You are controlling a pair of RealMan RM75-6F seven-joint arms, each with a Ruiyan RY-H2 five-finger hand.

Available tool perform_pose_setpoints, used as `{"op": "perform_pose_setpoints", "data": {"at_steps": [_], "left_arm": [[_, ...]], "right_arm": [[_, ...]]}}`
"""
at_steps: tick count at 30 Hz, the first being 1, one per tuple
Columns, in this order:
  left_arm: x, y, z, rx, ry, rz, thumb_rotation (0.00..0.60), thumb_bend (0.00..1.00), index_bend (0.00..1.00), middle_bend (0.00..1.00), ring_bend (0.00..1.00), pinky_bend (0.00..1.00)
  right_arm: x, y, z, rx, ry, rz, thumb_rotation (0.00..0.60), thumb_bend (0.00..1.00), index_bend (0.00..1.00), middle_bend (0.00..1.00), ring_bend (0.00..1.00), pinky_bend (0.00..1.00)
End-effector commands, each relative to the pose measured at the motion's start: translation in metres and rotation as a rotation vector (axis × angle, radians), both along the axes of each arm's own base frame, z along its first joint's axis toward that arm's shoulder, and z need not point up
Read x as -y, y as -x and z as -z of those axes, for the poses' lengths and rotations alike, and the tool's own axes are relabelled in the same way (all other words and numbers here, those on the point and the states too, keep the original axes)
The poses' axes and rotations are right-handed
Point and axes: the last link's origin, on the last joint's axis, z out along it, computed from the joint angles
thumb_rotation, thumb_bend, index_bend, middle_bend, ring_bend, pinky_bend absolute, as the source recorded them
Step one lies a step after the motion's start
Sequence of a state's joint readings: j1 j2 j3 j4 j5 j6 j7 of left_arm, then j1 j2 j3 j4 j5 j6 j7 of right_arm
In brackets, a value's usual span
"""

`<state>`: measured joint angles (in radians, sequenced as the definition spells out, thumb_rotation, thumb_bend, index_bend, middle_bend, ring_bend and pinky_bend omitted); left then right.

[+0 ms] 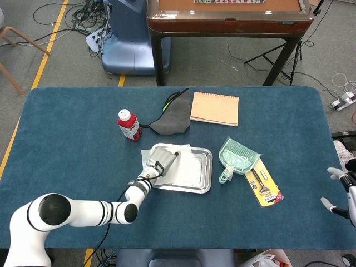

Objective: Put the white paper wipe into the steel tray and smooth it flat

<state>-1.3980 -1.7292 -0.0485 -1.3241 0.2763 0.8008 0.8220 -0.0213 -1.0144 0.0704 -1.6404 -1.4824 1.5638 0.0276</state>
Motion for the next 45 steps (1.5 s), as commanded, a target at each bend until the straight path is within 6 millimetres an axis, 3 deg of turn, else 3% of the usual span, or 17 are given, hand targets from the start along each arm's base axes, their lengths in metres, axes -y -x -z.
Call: {"op": "perform_pose_setpoints", "data": {"at_steps": [1, 21, 36, 45], "left_arm": [[0.002, 0.000, 0.003, -0.015, 0.006, 0.009, 0.600, 0.53, 0.12, 1.00, 1.00, 1.00], [0.025, -0.014, 0.023, -0.038, 0.068, 0.079, 0.600, 0.53, 0.12, 1.00, 1.00, 1.00], [0.018, -0.015, 0.030, -0.053, 0.051, 0.085, 0.600, 0.53, 0.12, 1.00, 1.00, 1.00], [0.023, -0.019, 0.032, -0.042, 0.065, 0.106, 0.600, 0.53, 0.13, 1.00, 1.00, 1.00]], "right_arm": [[-0.001, 0.000, -0.001, -0.001, 0.002, 0.001, 0.600, 0.07, 0.29, 0.39, 0.28, 0.34], [-0.003, 0.002, -0.002, 0.000, 0.010, 0.008, 0.600, 0.07, 0.29, 0.39, 0.28, 0.34], [-0.004, 0.003, -0.003, -0.001, 0.018, 0.014, 0.600, 0.07, 0.29, 0.39, 0.28, 0.34], [-0.004, 0.002, -0.003, -0.001, 0.020, 0.015, 0.600, 0.07, 0.29, 0.39, 0.28, 0.34]]}}
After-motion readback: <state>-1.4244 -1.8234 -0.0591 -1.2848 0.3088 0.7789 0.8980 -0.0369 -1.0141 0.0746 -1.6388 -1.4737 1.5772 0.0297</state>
